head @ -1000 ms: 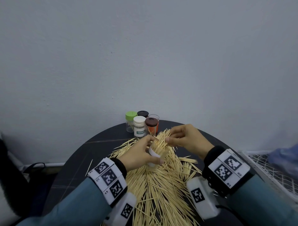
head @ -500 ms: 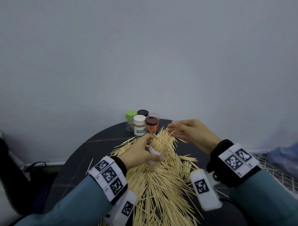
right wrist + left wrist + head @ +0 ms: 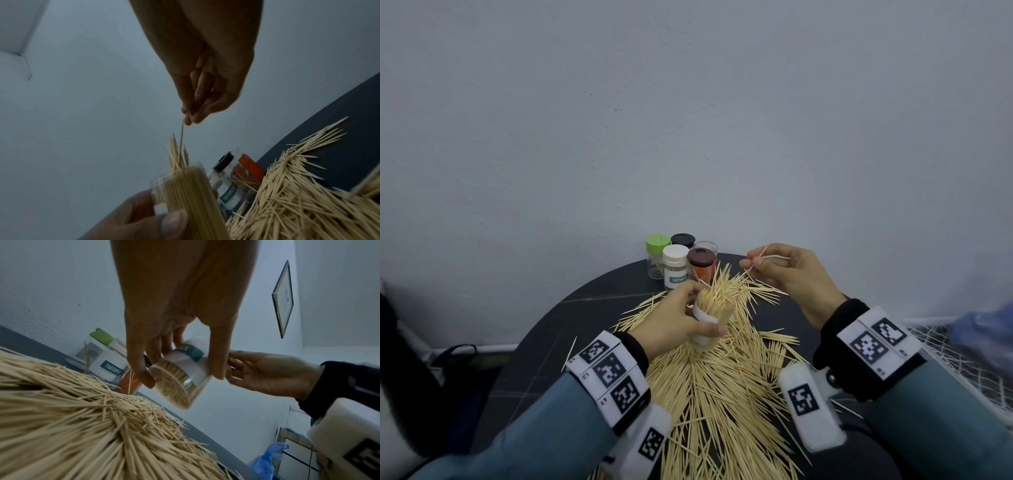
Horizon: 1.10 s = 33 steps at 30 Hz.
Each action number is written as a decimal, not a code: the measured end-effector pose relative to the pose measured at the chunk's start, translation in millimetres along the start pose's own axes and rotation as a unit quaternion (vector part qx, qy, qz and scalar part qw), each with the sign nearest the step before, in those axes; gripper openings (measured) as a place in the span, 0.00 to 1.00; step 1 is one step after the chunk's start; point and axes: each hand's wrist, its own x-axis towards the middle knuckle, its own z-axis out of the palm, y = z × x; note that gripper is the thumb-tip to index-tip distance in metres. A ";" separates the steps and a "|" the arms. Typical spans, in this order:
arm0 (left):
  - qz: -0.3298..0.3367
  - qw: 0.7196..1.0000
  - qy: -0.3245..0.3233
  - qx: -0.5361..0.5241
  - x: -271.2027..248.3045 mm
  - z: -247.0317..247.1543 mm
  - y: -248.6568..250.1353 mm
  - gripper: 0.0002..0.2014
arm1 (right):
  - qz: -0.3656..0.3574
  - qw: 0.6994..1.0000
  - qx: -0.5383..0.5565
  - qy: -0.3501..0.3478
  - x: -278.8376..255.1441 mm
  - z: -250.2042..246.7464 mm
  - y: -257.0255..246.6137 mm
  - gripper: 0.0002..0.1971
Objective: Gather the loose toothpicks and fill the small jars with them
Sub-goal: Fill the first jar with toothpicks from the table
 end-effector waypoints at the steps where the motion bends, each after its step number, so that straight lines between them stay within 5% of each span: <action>1: 0.003 1.000 0.002 -0.005 -0.1 -0.1 0.2 0.32 | 0.004 1.000 -0.017 0.000 -0.6 2.2 1.0 0.04; 15: 0.009 1.000 0.006 -0.007 3.9 0.0 -5.9 0.34 | -0.059 0.973 -0.220 -0.026 -7.9 26.8 9.9 0.10; 27: 0.011 1.000 0.009 -0.023 3.0 -2.2 -2.7 0.31 | -0.073 0.969 -0.237 -0.017 -3.6 22.2 7.8 0.15; 33: 0.016 1.000 0.005 -0.013 2.9 -2.5 -1.9 0.32 | -0.009 0.974 -0.173 -0.144 -8.4 25.2 4.1 0.23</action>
